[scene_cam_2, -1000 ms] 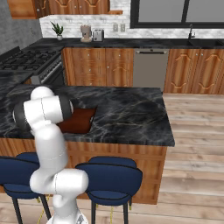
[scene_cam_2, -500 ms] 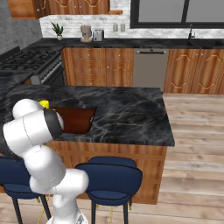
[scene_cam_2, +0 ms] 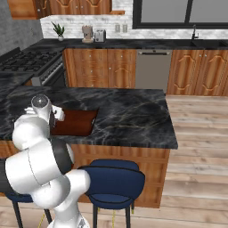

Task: There is a tray on the dining counter. Grab the cup, mug, and pitcher and place them on the tray. The pitcher may be placed next to the tray if it cannot fit the tray.

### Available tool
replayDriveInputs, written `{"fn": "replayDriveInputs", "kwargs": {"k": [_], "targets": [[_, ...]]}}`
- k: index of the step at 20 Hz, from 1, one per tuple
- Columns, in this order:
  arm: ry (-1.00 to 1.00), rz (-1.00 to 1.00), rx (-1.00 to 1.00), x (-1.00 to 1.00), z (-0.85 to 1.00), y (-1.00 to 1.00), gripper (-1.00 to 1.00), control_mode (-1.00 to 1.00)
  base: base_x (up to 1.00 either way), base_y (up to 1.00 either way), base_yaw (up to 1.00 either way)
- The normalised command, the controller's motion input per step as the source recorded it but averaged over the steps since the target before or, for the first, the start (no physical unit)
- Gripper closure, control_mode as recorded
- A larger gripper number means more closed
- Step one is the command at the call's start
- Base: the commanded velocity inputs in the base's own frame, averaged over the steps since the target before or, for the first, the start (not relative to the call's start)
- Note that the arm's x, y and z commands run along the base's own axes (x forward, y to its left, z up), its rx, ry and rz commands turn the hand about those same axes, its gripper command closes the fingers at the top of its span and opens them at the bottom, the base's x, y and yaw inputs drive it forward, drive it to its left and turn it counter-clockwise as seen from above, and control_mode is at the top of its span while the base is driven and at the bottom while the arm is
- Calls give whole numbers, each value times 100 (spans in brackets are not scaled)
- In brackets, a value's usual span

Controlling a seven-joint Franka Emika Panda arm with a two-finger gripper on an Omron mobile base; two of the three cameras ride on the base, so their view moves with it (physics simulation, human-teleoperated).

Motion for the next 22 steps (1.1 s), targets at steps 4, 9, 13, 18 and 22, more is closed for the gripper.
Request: {"fn": "replayDriveInputs", "kwargs": {"k": [4, 9, 13, 18, 22], "targets": [[23, -2, -1, 0, 100, -15, -100, -100, 0, 0, 0], [12, -2, -13, -22, 93, -10, -100, -100, 0, 0, 0], [0, -1, -26, -48, 54, -18, -100, -100, 0, 0, 0], [0, 0, -22, -52, 48, -28, -100, -100, 0, 0, 0], [1, 0, -2, -70, 43, -56, -100, -100, 0, 0, 0]]}}
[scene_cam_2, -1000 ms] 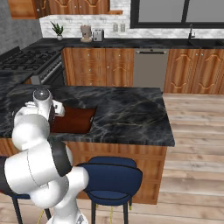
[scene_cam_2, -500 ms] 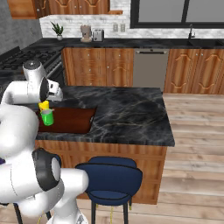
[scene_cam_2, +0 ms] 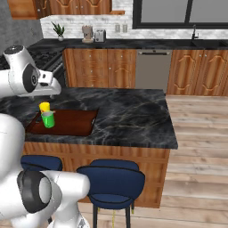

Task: There is a tray on the dining counter. Grab the cup, mug, and pitcher and place them on the tray. The pitcher may be placed next to the tray if it cannot fit the tray.

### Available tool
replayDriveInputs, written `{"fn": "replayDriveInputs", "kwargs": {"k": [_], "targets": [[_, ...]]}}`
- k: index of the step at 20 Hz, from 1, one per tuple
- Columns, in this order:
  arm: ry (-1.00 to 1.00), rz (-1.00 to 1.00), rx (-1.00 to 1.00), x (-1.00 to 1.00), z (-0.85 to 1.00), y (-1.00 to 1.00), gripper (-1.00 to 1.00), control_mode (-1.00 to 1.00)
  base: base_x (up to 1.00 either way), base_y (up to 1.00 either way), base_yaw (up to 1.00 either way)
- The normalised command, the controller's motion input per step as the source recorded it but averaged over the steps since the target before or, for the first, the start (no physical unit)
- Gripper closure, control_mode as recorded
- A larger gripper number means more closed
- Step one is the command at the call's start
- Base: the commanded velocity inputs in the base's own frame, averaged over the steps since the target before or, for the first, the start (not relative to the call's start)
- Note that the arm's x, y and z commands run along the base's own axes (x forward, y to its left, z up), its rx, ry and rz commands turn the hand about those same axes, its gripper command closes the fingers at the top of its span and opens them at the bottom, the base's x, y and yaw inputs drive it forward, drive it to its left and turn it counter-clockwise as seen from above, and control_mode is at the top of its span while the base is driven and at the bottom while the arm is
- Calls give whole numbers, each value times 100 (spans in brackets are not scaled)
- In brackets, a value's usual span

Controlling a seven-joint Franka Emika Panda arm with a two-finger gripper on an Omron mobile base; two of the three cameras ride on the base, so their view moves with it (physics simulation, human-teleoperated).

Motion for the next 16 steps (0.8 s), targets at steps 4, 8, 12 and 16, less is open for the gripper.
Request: {"fn": "replayDriveInputs", "kwargs": {"k": [4, 8, 12, 16], "targets": [[0, 0, 2, -68, 11, -56, -100, -100, 0, 0, 0], [0, 0, 0, -51, 0, -34, -100, -100, 0, 0, 0], [0, 0, 5, -36, 0, -44, -100, -100, 0, 0, 0], [0, 0, 4, -16, 0, -20, -100, -100, 0, 0, 0]]}}
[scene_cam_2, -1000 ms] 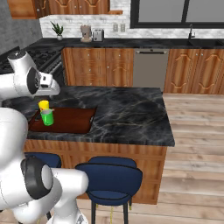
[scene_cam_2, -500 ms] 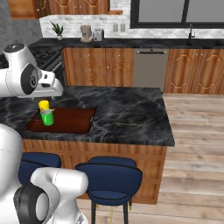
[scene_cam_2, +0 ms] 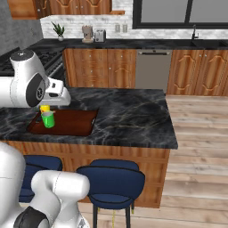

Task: There is a tray on the dining counter. Grab the cup, mug, and pitcher and place them on the tray. The pitcher may be placed next to the tray if it cannot fit the tray.

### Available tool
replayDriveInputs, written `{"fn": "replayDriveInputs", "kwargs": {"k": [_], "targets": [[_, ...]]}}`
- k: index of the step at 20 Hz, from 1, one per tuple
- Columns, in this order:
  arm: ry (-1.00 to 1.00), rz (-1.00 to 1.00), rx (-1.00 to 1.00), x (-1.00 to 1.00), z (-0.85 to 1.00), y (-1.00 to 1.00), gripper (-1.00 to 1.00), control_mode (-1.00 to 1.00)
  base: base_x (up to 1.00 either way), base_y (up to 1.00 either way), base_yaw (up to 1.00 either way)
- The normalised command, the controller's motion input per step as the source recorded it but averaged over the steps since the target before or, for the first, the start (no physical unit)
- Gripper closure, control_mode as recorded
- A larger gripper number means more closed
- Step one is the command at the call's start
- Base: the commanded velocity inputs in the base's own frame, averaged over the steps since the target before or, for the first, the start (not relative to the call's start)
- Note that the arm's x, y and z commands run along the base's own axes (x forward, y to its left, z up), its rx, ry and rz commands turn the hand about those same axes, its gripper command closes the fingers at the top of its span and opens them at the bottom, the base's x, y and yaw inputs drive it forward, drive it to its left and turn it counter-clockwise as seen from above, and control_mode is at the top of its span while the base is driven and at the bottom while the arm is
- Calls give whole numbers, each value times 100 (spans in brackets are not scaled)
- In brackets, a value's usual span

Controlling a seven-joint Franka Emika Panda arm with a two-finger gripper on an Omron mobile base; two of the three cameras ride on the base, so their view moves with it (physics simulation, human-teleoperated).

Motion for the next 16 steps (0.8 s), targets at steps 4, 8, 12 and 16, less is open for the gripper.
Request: {"fn": "replayDriveInputs", "kwargs": {"k": [4, 8, 12, 16], "targets": [[0, -2, 1, 0, 0, 0, -100, -100, 0, 0, 0], [0, -1, 0, 0, 0, 0, -100, 100, -7, -8, -3], [0, 0, 0, 0, 0, 0, -100, 100, -77, -80, 0], [0, 0, 0, 0, 0, 0, -100, 100, -61, -100, 0]]}}
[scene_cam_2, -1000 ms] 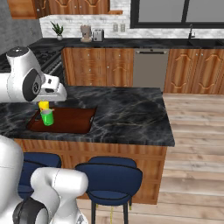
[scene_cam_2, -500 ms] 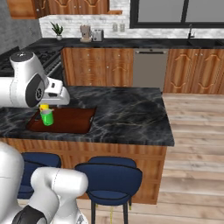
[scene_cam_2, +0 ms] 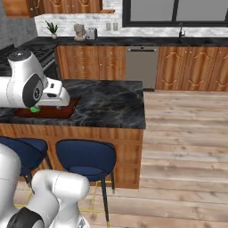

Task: There is a tray on the dining counter. Grab the cup, mug, and pitcher and place them on the tray. The pitcher may be placed next to the tray if it cannot fit the tray.

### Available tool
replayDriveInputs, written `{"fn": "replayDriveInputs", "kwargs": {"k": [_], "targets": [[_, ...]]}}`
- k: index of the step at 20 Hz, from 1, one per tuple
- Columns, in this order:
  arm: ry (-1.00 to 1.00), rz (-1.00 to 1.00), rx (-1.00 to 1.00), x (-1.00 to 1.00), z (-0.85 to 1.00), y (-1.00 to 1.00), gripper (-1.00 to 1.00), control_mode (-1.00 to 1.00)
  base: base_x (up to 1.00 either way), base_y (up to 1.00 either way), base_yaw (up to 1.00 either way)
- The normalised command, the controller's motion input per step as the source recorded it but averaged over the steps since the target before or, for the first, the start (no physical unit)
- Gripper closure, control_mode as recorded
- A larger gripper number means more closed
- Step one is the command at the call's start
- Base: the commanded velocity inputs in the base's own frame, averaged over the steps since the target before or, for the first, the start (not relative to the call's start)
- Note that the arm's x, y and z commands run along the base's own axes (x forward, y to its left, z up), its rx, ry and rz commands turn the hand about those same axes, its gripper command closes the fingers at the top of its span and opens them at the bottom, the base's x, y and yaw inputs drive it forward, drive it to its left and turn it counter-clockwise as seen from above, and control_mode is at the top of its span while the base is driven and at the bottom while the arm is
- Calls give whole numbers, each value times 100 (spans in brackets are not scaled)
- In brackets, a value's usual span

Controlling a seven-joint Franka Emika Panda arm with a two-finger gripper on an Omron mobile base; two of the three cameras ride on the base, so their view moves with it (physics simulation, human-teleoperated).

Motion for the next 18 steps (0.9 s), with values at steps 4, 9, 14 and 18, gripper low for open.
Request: {"fn": "replayDriveInputs", "kwargs": {"k": [4, 9, 14, 18], "targets": [[0, 0, 0, 0, 0, 0, -100, 100, -4, -100, -5], [0, 0, 0, 0, 0, 0, -100, 100, 15, -100, -7], [0, 0, 0, 0, 0, 0, -100, 100, 36, -100, 0], [0, 0, 0, 0, 0, 0, -100, 100, 54, -100, 0]]}}
